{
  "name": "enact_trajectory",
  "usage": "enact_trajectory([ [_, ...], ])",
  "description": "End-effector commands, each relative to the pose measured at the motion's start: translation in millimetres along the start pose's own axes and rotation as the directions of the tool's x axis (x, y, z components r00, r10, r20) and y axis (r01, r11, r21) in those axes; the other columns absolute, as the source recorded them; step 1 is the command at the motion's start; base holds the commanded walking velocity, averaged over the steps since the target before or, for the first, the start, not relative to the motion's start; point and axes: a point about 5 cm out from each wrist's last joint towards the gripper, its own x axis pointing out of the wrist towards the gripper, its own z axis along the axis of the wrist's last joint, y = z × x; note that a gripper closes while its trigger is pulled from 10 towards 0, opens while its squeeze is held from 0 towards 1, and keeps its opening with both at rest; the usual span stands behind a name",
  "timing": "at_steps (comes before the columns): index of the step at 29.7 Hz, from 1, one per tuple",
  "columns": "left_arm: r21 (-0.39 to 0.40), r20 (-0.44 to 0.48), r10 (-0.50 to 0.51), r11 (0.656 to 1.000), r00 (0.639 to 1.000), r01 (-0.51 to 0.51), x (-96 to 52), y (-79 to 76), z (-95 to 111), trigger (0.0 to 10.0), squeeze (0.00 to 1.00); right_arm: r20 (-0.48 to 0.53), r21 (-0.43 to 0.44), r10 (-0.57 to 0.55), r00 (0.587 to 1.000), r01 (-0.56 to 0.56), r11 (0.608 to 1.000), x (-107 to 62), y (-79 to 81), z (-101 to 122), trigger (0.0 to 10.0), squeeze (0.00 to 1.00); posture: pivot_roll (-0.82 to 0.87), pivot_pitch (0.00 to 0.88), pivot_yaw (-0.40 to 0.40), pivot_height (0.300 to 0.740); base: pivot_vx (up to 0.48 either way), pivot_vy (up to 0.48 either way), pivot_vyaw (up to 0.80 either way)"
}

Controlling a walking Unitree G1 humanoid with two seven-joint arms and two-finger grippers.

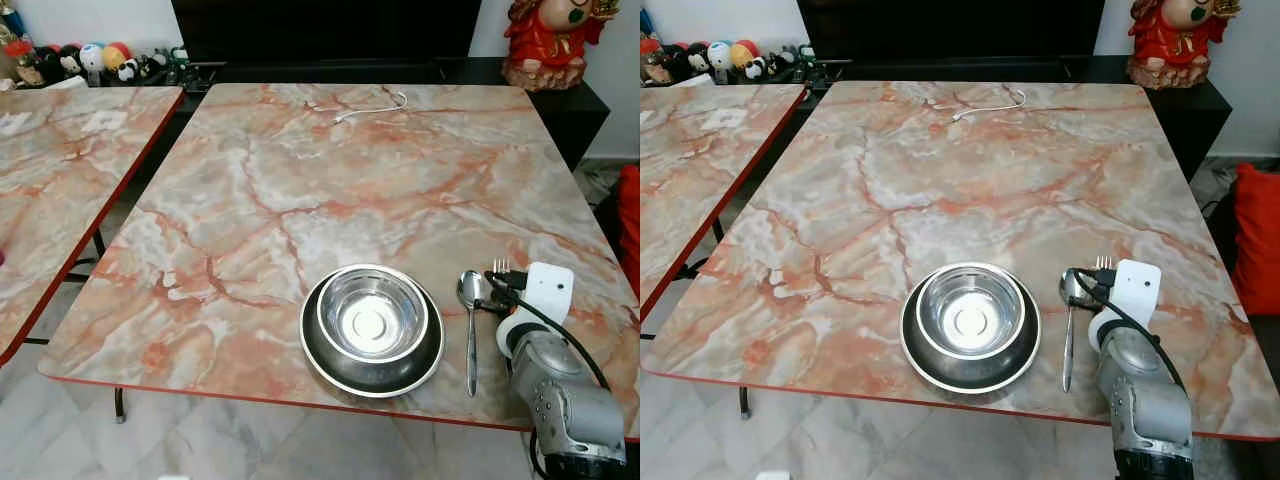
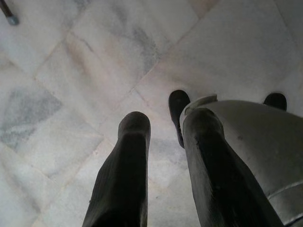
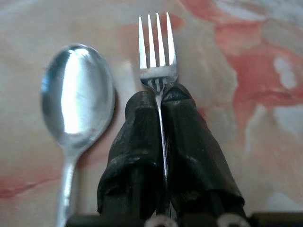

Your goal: Setting the table

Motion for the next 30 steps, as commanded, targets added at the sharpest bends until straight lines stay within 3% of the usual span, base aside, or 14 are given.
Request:
enact_trajectory([
  [1,-0.010,-0.047,0.010,1.000,0.999,-0.011,-2.9,1.7,-10.4,10.0,0.00,-0.022,0.024,-0.001,1.000,0.001,1.000,-1.1,-0.4,-5.9,10.0,0.00,-0.12,0.142,0.048,0.740,0.000,0.000,0.00],
  [9,-0.011,-0.048,0.013,1.000,0.999,-0.013,-2.3,1.8,-9.2,10.0,0.00,-0.037,0.107,0.038,0.999,-0.033,0.994,2.8,7.0,-14.2,10.0,0.00,-0.11,0.141,0.047,0.740,0.000,0.000,0.00],
  [30,-0.006,-0.049,0.016,1.000,0.999,-0.016,-1.7,2.9,-7.5,10.0,0.00,-0.098,0.052,0.066,0.993,-0.061,0.997,-4.9,7.7,-34.4,10.0,0.00,-0.11,0.145,0.048,0.740,0.000,0.000,0.00],
])
